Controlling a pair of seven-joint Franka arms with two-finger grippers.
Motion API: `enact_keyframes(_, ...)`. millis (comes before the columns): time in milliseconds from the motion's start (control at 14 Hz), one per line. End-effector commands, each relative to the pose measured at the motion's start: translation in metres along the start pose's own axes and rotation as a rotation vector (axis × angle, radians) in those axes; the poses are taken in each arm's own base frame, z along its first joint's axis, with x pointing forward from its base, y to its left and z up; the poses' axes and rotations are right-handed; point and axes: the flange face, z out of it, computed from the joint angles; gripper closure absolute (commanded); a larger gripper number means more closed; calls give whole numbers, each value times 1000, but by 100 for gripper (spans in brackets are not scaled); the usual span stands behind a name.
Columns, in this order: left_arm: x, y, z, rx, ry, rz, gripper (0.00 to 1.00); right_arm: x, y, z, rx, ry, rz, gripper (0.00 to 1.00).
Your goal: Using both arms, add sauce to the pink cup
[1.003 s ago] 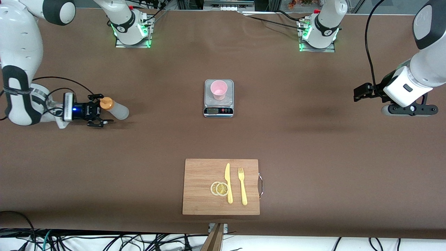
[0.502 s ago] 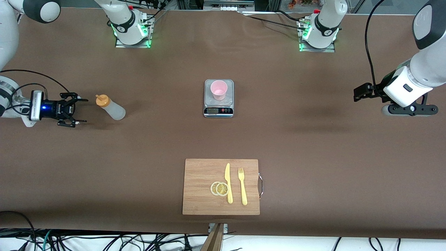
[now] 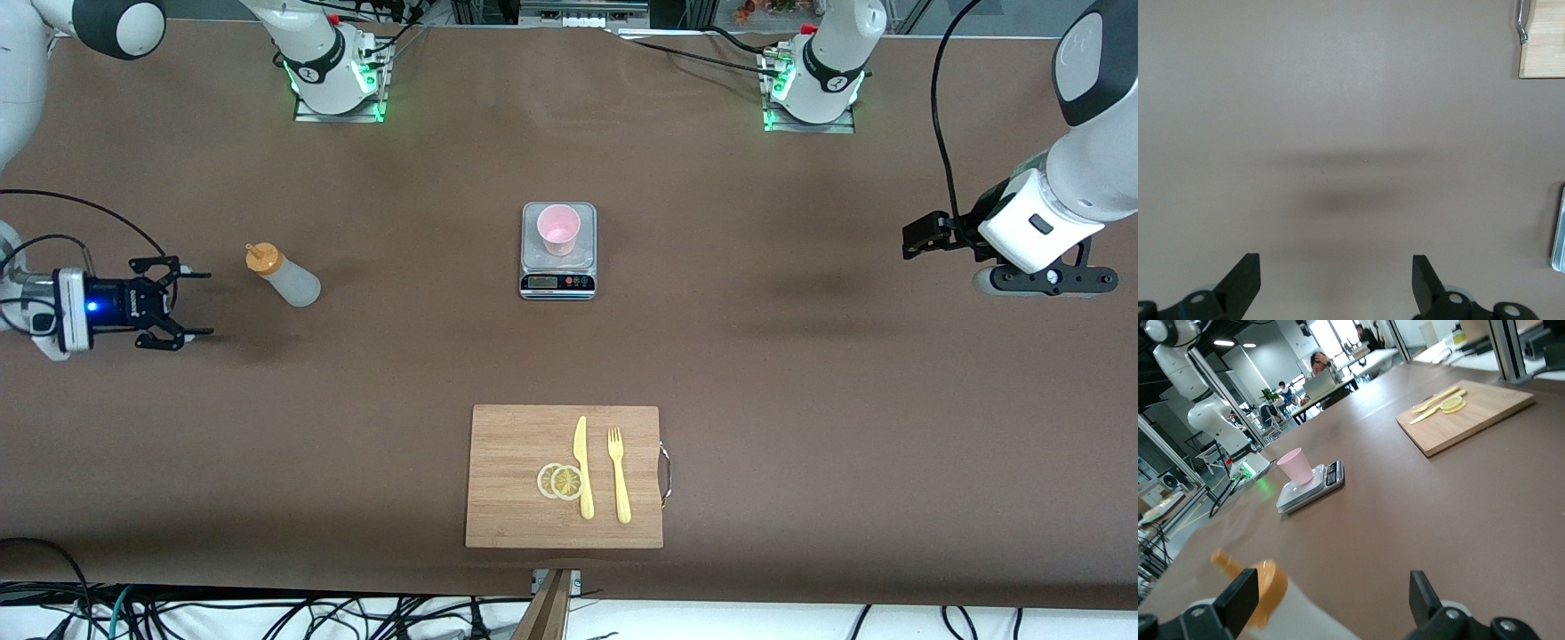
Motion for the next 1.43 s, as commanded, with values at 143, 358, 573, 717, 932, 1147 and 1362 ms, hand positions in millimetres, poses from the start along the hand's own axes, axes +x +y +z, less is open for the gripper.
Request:
enact_keyframes(143, 2, -2, -5, 3, -1, 18, 0, 125, 1, 24, -78, -151, 329, 0)
enact_keyframes(358, 2, -1, -5, 3, -1, 19, 0, 194, -27, 43, -187, -251, 560, 0)
enact_keyframes(573, 2, -2, -5, 3, -1, 18, 0, 245, -64, 63, -321, -381, 739, 0)
enact_keyframes(717, 2, -2, -5, 3, -1, 18, 0, 272, -89, 73, -445, -466, 820, 0)
enact_keyframes(932, 2, -2, -5, 3, -1, 18, 0, 303, -119, 102, -635, -568, 982, 0)
enact_keyframes(1147, 2, -2, -5, 3, -1, 18, 0, 325, -153, 136, -815, -658, 1073, 0)
enact_keyframes(1362, 2, -2, -5, 3, -1, 18, 0, 330, -170, 129, -891, -690, 1054, 0)
